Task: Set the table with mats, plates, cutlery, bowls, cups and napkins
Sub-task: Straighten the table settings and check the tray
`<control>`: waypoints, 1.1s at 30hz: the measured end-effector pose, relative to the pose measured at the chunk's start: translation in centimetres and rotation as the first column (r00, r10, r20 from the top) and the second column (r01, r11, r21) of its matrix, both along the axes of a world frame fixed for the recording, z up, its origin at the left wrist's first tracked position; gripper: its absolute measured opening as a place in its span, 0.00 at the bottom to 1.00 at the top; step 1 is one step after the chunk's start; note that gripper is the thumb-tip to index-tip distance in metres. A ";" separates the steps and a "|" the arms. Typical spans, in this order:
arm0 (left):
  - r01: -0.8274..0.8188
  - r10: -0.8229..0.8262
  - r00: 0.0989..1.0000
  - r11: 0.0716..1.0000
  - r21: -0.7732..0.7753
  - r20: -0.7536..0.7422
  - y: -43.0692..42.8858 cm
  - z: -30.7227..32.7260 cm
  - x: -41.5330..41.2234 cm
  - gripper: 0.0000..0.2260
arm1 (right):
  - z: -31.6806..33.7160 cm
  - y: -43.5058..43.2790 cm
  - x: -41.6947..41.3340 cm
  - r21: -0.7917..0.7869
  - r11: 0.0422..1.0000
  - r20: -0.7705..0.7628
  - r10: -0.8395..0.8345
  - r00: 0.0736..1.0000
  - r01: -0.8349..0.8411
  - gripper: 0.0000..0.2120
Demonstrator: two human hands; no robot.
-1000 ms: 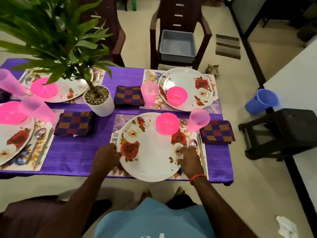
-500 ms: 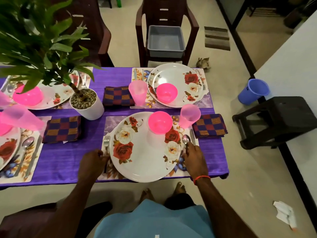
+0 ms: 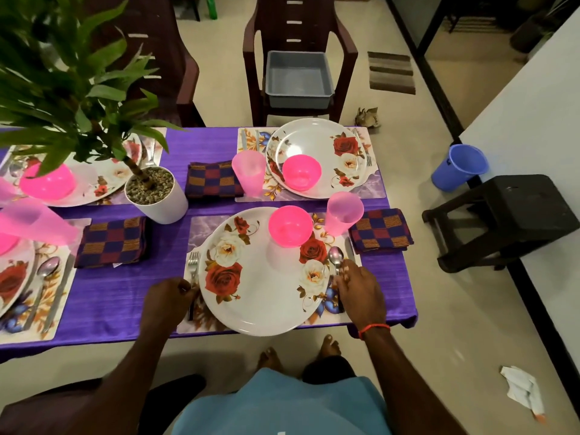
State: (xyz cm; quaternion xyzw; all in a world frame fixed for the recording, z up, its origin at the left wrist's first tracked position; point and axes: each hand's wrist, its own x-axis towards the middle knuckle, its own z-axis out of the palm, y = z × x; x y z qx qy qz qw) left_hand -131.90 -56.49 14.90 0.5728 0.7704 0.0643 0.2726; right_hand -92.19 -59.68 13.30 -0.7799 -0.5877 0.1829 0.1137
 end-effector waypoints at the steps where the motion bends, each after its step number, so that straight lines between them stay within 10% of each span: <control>1: 0.005 -0.005 1.000 1.000 0.005 -0.005 0.0 0.1 0.0 0.08 | 0.0 -0.2 0.4 0.004 1.000 0.081 0.001 0.997 -0.001 0.14; 5: 0.042 -0.042 0.998 0.999 0.022 -0.040 0.1 0.2 -0.3 0.10 | -0.4 -1.1 1.0 -0.089 0.995 0.263 0.069 0.962 -0.047 0.17; 33: 0.141 -0.130 0.988 0.982 0.124 -0.089 -0.1 0.6 -1.7 0.09 | -0.8 -1.4 1.0 -0.073 0.995 0.084 -0.062 0.995 0.068 0.17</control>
